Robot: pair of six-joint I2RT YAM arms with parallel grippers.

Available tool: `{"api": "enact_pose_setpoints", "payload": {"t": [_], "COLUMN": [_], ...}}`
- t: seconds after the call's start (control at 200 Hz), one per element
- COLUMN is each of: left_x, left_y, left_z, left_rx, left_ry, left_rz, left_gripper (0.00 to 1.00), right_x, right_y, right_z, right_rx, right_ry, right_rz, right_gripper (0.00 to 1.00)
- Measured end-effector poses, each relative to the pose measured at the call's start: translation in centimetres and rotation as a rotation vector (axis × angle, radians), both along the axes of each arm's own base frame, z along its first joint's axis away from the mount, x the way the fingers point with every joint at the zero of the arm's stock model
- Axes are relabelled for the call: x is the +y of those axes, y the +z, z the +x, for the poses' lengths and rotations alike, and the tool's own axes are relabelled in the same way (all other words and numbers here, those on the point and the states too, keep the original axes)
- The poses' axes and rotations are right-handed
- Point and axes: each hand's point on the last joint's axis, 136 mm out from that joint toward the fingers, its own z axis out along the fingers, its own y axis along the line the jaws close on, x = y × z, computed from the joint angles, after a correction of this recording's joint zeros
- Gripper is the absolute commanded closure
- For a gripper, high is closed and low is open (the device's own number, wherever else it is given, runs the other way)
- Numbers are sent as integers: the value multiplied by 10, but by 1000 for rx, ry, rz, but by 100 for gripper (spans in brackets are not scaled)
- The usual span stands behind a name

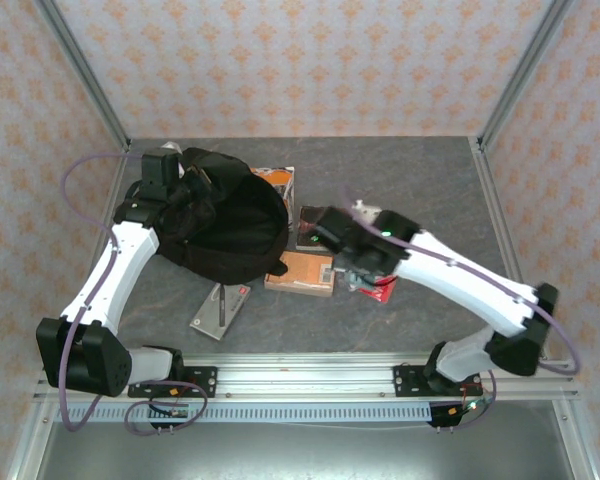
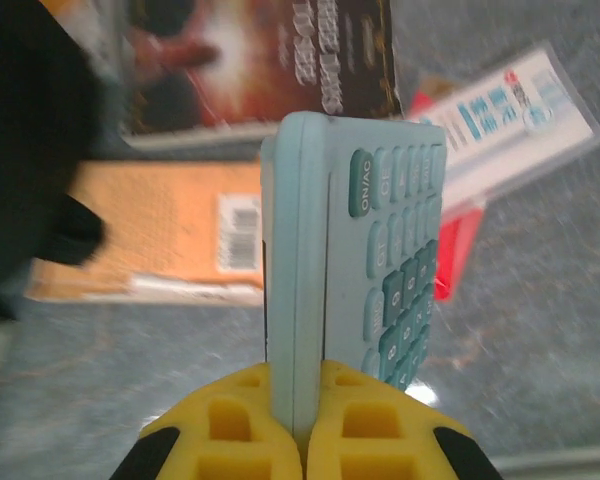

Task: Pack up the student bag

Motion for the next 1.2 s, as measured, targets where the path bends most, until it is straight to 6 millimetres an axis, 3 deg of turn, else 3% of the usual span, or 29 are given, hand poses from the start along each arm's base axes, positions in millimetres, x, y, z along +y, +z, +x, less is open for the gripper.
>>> {"api": "enact_pose_setpoints", "payload": {"t": [0.125,0.225,0.36,0.525,0.706,0.916,1.066,1.201], "left_x": [-4,-8,-17,-22,-24,-26,-31,-34], "left_y": [14,25,35,33,32,27,24,19], "left_z": [4,6,5,2,2,3,9,11], "left_rx": [-19,-35,-52,-42,-43,-36,-33,-20], "left_ry": [-20,-43,-98,-136,-152,-155,-162,-173], "left_rz": [-8,0,18,32,45,33,1,-16], "left_gripper": [100,100,100,100,100,100,100,100], "right_x": [-6,3,45,101,146,178,196,226], "right_y": [31,50,68,73,60,35,-7,-46], "right_z": [24,51,90,125,156,173,179,196], "right_rx": [-106,-153,-201,-192,-108,-23,30,58], "right_ry": [-19,-35,16,81,78,16,-34,-24], "right_rz": [232,415,643,851,986,1113,1183,1244], "right_gripper": [100,100,100,100,100,100,100,100]}}
